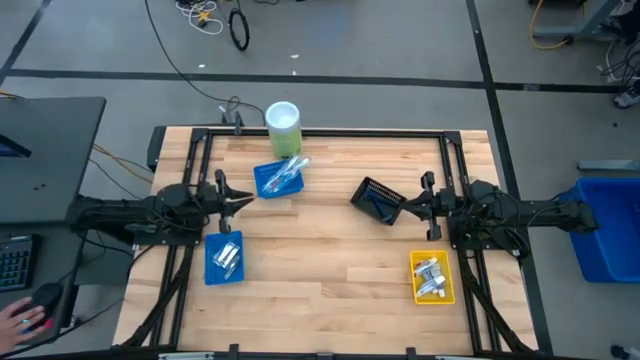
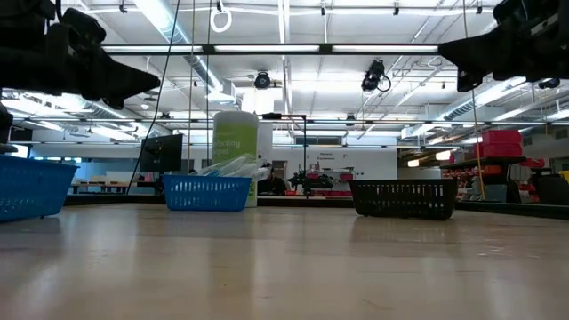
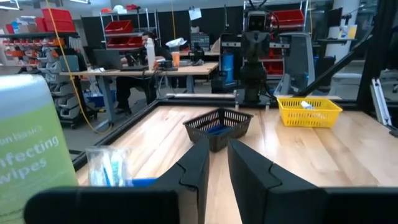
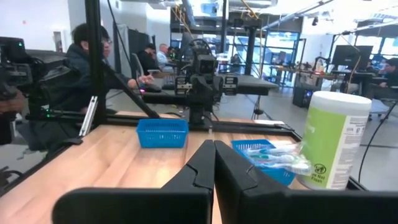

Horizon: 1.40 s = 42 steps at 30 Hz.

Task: Pick & Place Travel size toiletries
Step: Return to Home Position

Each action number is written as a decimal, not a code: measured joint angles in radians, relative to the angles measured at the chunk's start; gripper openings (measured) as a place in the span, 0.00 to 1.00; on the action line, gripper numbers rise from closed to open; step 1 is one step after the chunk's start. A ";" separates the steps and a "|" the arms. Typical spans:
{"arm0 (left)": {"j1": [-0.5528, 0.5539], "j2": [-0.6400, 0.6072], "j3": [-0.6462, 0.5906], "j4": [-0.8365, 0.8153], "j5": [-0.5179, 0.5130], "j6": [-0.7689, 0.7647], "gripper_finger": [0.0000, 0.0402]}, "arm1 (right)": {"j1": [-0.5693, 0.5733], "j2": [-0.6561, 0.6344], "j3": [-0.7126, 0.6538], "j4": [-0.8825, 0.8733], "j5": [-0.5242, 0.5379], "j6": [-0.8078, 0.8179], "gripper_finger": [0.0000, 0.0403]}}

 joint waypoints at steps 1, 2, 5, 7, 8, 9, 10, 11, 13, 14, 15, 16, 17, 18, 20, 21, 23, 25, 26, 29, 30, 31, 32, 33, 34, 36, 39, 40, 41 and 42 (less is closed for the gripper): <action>0.000 0.000 -0.012 0.005 0.001 -0.003 0.16 | 0.000 -0.001 -0.012 0.016 0.000 0.000 0.02; 0.000 0.000 -0.013 0.008 0.000 -0.004 0.16 | 0.000 -0.003 -0.024 0.030 0.001 -0.001 0.02; 0.000 0.008 -0.013 0.004 0.000 -0.007 0.16 | 0.000 -0.005 -0.046 0.054 0.000 -0.005 0.02; 0.000 0.008 -0.013 0.001 0.000 -0.003 0.16 | 0.000 -0.005 -0.054 0.057 0.000 -0.005 0.02; 0.000 0.008 -0.013 0.004 0.000 0.003 0.16 | 0.000 -0.005 -0.060 0.062 0.000 -0.005 0.02; 0.000 0.008 -0.013 0.003 0.000 0.002 0.16 | 0.000 -0.005 -0.068 0.073 0.000 -0.006 0.02; 0.000 0.008 -0.013 0.002 0.000 -0.004 0.16 | 0.000 -0.005 -0.079 0.087 0.000 -0.008 0.02; 0.000 0.008 -0.013 0.001 0.000 -0.020 0.16 | 0.000 -0.005 -0.090 0.106 0.000 -0.008 0.02; 0.000 0.008 -0.013 0.001 0.000 -0.070 0.16 | 0.000 -0.005 -0.105 0.117 0.001 -0.008 0.02; 0.000 0.008 -0.013 0.001 0.000 -0.091 0.16 | 0.000 -0.005 -0.105 0.112 0.001 -0.007 0.02; 0.000 0.008 -0.013 0.001 0.000 -0.107 0.16 | 0.000 -0.005 -0.105 0.107 0.001 -0.006 0.02; 0.000 0.008 -0.013 0.002 0.000 -0.110 0.16 | 0.000 -0.005 -0.105 0.106 0.001 -0.004 0.02; 0.000 0.008 -0.013 0.001 0.000 -0.111 0.16 | 0.000 -0.005 -0.105 0.106 0.001 0.000 0.02; 0.000 0.008 -0.013 0.001 0.000 -0.109 0.16 | 0.000 -0.007 -0.105 0.103 0.002 0.001 0.02; 0.000 0.008 -0.013 0.002 0.000 -0.104 0.16 | 0.000 -0.016 -0.105 0.077 0.017 0.009 0.02; 0.000 0.008 -0.013 0.002 0.000 -0.103 0.16 | 0.000 -0.025 -0.105 0.058 0.034 0.020 0.02; 0.000 0.008 -0.014 0.002 0.000 -0.104 0.16 | 0.000 -0.049 -0.105 0.025 0.074 0.032 0.02; 0.000 0.008 -0.014 0.001 0.000 -0.107 0.16 | 0.000 -0.082 -0.105 -0.004 0.091 0.030 0.02; 0.000 0.008 -0.014 0.002 0.000 -0.107 0.16 | 0.000 -0.099 -0.105 -0.016 0.089 0.027 0.02; 0.000 0.008 -0.014 0.002 0.000 -0.105 0.16 | 0.000 -0.158 -0.105 -0.065 0.064 0.017 0.02; 0.000 0.008 -0.014 0.001 0.000 -0.106 0.16 | 0.000 -0.178 -0.105 -0.077 0.063 0.015 0.02; 0.000 0.008 -0.014 0.001 0.000 -0.105 0.16 | 0.000 -0.198 -0.105 -0.093 0.062 0.015 0.02; 0.000 0.008 -0.014 0.001 0.000 -0.105 0.16 | 0.000 -0.216 -0.105 -0.111 0.063 0.015 0.02; 0.000 0.008 -0.014 0.002 0.000 -0.105 0.16 | 0.000 -0.232 -0.105 -0.130 0.063 0.015 0.02; 0.000 0.008 -0.014 0.001 0.000 -0.105 0.16 | 0.000 -0.249 -0.105 -0.152 0.062 0.015 0.02; 0.000 0.008 -0.014 0.001 0.000 -0.105 0.16 | 0.000 -0.265 -0.105 -0.181 0.062 -0.003 0.02; 0.000 0.008 -0.014 0.001 -0.001 -0.104 0.16 | 0.000 -0.264 -0.105 -0.186 0.062 -0.038 0.02; 0.000 0.008 -0.014 0.001 0.000 -0.104 0.16 | 0.000 -0.264 -0.105 -0.188 0.062 -0.043 0.02; 0.000 0.008 -0.014 0.001 0.000 -0.104 0.16 | 0.000 -0.264 -0.105 -0.190 0.062 -0.042 0.02; 0.000 0.008 -0.014 0.001 0.000 -0.104 0.16 | 0.000 -0.264 -0.105 -0.195 0.062 -0.041 0.02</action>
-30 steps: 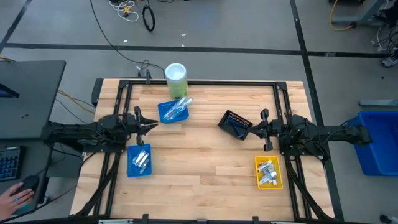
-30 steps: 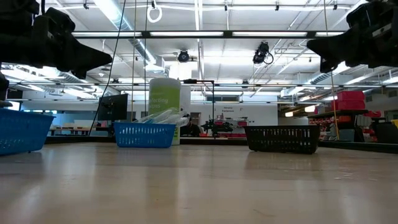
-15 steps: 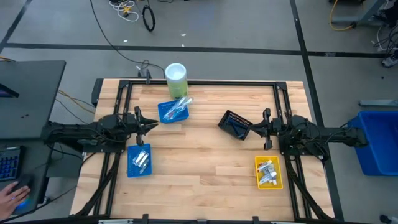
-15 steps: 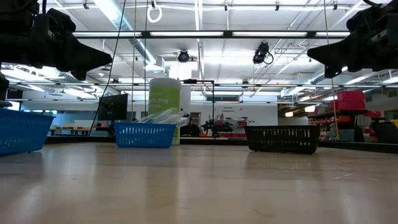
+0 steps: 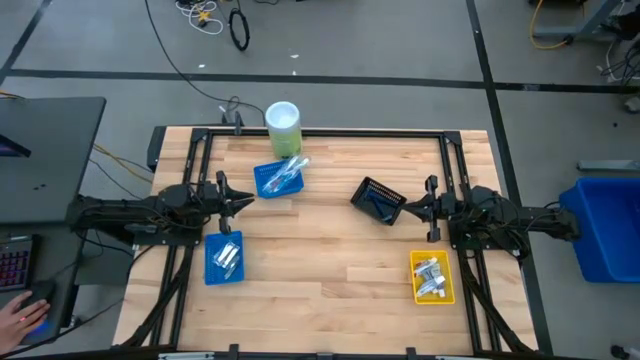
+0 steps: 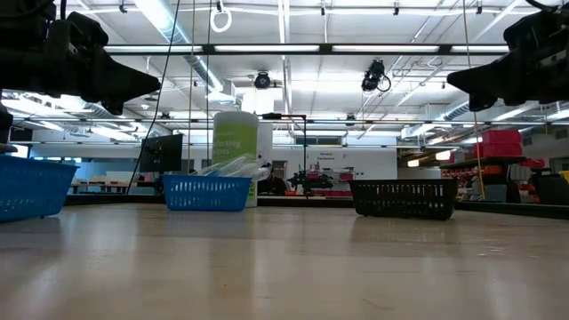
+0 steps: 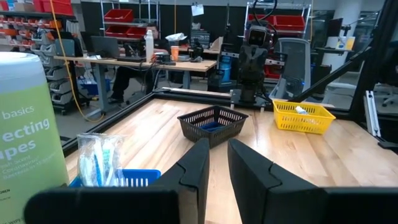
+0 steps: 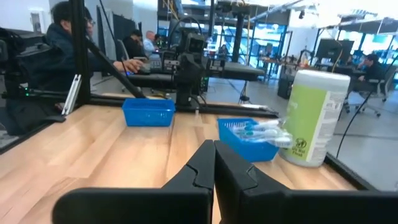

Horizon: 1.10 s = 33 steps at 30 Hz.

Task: Pick & Place Travel size toiletries
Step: Return to Home Position

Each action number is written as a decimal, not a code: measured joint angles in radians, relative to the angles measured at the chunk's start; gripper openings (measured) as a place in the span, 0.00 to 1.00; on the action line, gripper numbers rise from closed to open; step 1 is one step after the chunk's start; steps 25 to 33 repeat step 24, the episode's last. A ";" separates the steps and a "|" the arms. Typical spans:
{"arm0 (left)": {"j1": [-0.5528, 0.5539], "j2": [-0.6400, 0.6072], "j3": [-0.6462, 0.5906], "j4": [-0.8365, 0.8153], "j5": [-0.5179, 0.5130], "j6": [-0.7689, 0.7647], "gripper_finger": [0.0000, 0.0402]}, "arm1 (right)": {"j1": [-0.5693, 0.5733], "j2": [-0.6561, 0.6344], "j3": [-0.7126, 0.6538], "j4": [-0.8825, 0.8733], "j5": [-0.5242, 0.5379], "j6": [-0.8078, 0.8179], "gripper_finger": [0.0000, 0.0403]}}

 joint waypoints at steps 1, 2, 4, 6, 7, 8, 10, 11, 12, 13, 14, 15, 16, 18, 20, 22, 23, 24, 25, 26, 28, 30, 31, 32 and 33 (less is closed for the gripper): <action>0.000 0.000 0.000 0.000 0.000 0.000 0.16 | 0.000 0.000 0.000 -0.007 0.000 0.005 0.02; 0.000 0.000 0.000 0.000 0.000 0.000 0.16 | 0.000 0.000 0.000 -0.017 0.000 0.006 0.02; 0.000 0.000 0.000 0.000 0.000 0.000 0.16 | 0.000 0.000 0.000 -0.017 0.002 0.006 0.02; 0.000 0.000 0.000 0.000 0.000 0.000 0.16 | 0.000 0.000 0.000 -0.017 0.001 0.006 0.02; 0.000 0.000 0.000 0.000 0.000 0.000 0.16 | 0.000 0.000 0.000 -0.016 0.001 0.006 0.02; 0.000 0.000 0.000 0.000 0.000 0.000 0.16 | 0.000 0.000 0.000 -0.016 0.001 0.006 0.02; 0.000 0.000 0.000 0.000 0.000 0.000 0.16 | 0.000 0.000 0.000 -0.016 0.001 0.006 0.02; 0.000 0.000 0.000 0.000 0.000 0.000 0.16 | 0.000 0.000 0.000 -0.016 0.001 0.006 0.02; 0.000 0.000 0.000 0.000 0.000 0.000 0.16 | 0.000 0.000 0.000 -0.015 0.001 0.006 0.02; 0.000 0.000 0.000 0.000 0.000 0.000 0.16 | 0.000 0.000 0.000 -0.015 0.001 0.006 0.02; 0.000 0.000 0.000 0.000 0.000 0.000 0.16 | 0.000 0.000 0.000 -0.015 0.001 0.007 0.03; 0.000 0.000 0.000 0.000 0.000 0.000 0.16 | 0.000 0.000 0.000 -0.015 0.001 0.006 0.03; 0.000 0.000 0.000 0.000 0.000 0.000 0.16 | 0.000 0.000 0.000 -0.015 0.001 0.006 0.03; 0.000 0.000 0.000 0.000 0.000 0.000 0.16 | 0.000 0.000 0.000 -0.015 0.001 0.007 0.03; 0.000 0.000 0.000 0.000 0.000 0.000 0.16 | 0.000 0.000 0.000 -0.015 0.001 0.007 0.03; 0.000 0.000 0.000 0.000 0.000 0.000 0.16 | 0.000 0.000 0.000 -0.015 0.000 0.007 0.03; 0.000 0.000 0.000 0.000 0.000 0.000 0.16 | 0.000 0.000 0.000 -0.014 0.000 0.007 0.03; 0.000 0.000 0.000 0.000 0.000 0.000 0.16 | 0.000 0.000 0.000 -0.015 0.000 0.007 0.03; 0.000 0.000 0.000 0.000 0.000 0.000 0.16 | 0.000 0.000 0.000 -0.015 0.000 0.007 0.03; 0.000 0.000 0.000 0.000 0.000 0.000 0.16 | 0.000 0.000 0.000 -0.015 0.000 0.007 0.03; 0.000 0.000 0.000 0.000 0.000 0.000 0.16 | 0.000 0.000 0.000 -0.015 0.000 0.007 0.03; 0.000 0.000 0.000 0.000 0.000 0.000 0.16 | 0.000 0.000 0.000 -0.015 0.000 0.007 0.03; 0.000 0.000 0.000 0.000 0.000 0.000 0.16 | 0.000 0.000 0.000 -0.015 0.000 0.007 0.03; 0.000 0.000 0.000 0.000 0.000 0.000 0.16 | 0.000 0.000 0.000 -0.015 0.000 0.007 0.03; 0.000 0.000 0.000 0.000 0.000 0.000 0.16 | 0.000 0.000 0.000 -0.015 0.000 0.007 0.03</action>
